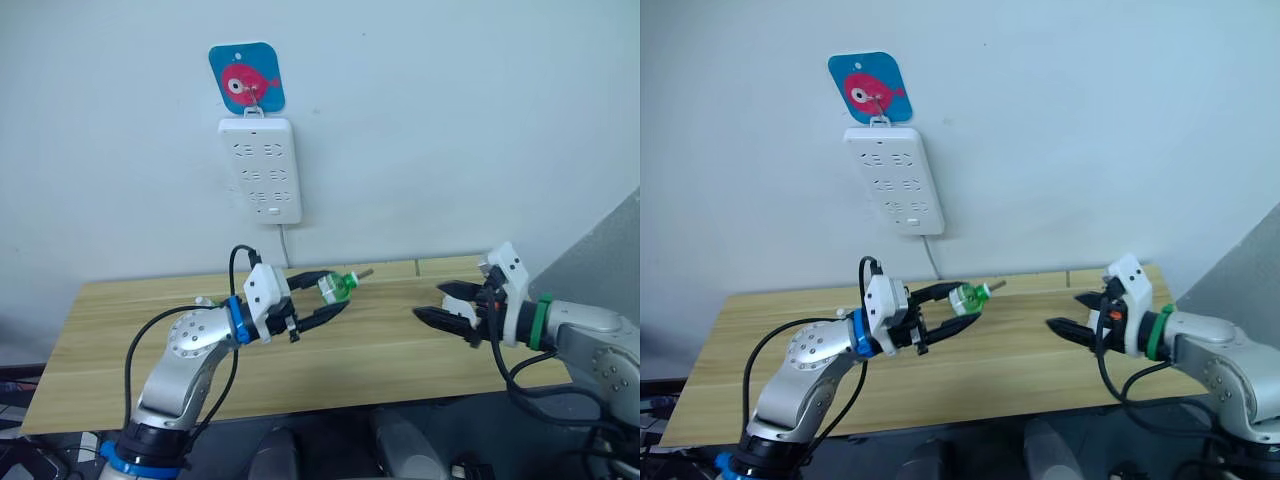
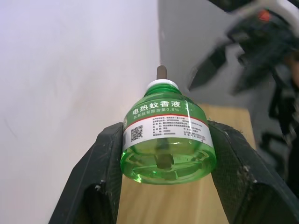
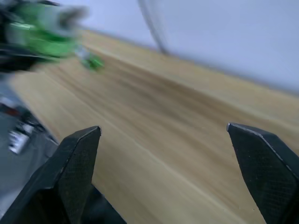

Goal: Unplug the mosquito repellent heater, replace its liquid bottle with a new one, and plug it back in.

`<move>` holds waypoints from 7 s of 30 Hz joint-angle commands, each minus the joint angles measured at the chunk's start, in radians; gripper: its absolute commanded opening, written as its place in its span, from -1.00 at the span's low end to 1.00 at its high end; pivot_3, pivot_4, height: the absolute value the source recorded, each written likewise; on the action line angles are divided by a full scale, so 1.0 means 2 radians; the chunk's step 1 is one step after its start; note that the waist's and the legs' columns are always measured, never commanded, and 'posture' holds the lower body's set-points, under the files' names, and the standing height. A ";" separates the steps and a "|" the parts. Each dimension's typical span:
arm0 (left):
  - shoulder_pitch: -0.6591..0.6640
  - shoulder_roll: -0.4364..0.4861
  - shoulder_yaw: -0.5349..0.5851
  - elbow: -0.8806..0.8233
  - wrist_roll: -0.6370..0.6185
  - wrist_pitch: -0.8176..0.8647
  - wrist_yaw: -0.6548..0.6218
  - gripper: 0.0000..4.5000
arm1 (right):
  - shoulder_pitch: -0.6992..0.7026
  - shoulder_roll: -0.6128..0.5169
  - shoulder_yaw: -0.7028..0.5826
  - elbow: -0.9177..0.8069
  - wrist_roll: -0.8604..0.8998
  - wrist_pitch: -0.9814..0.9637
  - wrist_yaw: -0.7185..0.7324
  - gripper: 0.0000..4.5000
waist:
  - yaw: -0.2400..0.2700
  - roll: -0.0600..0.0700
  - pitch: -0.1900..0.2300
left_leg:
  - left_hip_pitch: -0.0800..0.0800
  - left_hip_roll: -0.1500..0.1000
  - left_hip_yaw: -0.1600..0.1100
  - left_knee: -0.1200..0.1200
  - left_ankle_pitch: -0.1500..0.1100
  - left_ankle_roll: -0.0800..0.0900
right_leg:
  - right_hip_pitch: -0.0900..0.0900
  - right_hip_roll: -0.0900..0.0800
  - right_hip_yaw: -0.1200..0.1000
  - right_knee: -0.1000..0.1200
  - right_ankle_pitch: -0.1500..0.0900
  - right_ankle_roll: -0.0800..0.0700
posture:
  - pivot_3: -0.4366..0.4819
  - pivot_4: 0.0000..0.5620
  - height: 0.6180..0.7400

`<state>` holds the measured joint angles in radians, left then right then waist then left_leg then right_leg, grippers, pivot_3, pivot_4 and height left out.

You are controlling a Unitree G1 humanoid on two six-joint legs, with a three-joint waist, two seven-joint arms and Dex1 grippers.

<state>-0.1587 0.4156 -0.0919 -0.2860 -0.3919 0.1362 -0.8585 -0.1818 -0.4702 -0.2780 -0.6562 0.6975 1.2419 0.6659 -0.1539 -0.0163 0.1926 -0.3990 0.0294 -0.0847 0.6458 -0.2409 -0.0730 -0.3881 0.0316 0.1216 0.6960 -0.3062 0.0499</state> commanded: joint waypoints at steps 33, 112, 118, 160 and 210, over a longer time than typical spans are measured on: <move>0.014 -0.038 -0.010 -0.039 0.015 -0.032 0.063 -0.01 | -0.068 0.241 0.059 0.076 0.247 -0.074 -0.300 -0.04 | -0.022 0.000 -0.017 | 0.000 0.000 0.001 -0.001 0.000 0.000 | -0.001 0.000 0.001 0.000 0.000 0.000 | -0.44 -0.70 1.00; 0.302 0.060 0.213 -0.092 0.033 0.053 0.134 1.00 | 0.004 -0.011 0.251 0.169 -0.238 -0.533 0.020 0.98 | 0.011 -0.002 -0.015 | 0.003 0.001 0.001 -0.001 -0.002 0.001 | 0.001 -0.002 0.001 0.001 -0.001 -0.002 | -0.16 -0.45 1.00; 0.328 0.054 0.250 -0.023 0.029 0.014 0.111 1.00 | -0.010 -0.062 0.256 0.105 -0.202 -0.437 0.075 0.98 | 0.025 -0.007 -0.006 | 0.010 0.000 0.003 0.000 -0.001 0.001 | 0.007 -0.002 0.002 0.000 -0.005 -0.007 | -0.15 -0.39 1.00; 0.022 0.074 0.153 0.343 0.103 0.016 0.119 1.00 | -0.063 -0.041 0.334 -0.057 -0.229 -0.158 -0.020 0.98 | 0.021 -0.007 0.035 | -0.001 0.000 0.000 -0.001 -0.002 0.000 | -0.001 -0.006 -0.002 -0.003 -0.001 -0.001 | -0.43 0.03 1.00; 0.023 0.147 0.031 0.070 0.029 0.097 -0.097 0.00 | -0.076 -0.045 0.290 -0.020 -0.160 -0.163 -0.006 1.00 | 0.010 -0.008 0.044 | -0.003 0.000 -0.001 -0.006 -0.002 -0.001 | -0.001 -0.009 -0.003 -0.008 0.001 -0.001 | -0.41 -0.29 1.00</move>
<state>-0.1018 0.6943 -0.0059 -0.0762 -0.2970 0.2900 -1.0046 -0.3156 -0.5669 0.3262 -0.6879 0.3431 0.9403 0.6227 -0.1344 -0.0316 0.2805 -0.4041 0.0290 -0.0862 0.6336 -0.2447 -0.0745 -0.3908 0.0137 0.1148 0.6802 -0.3036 0.0486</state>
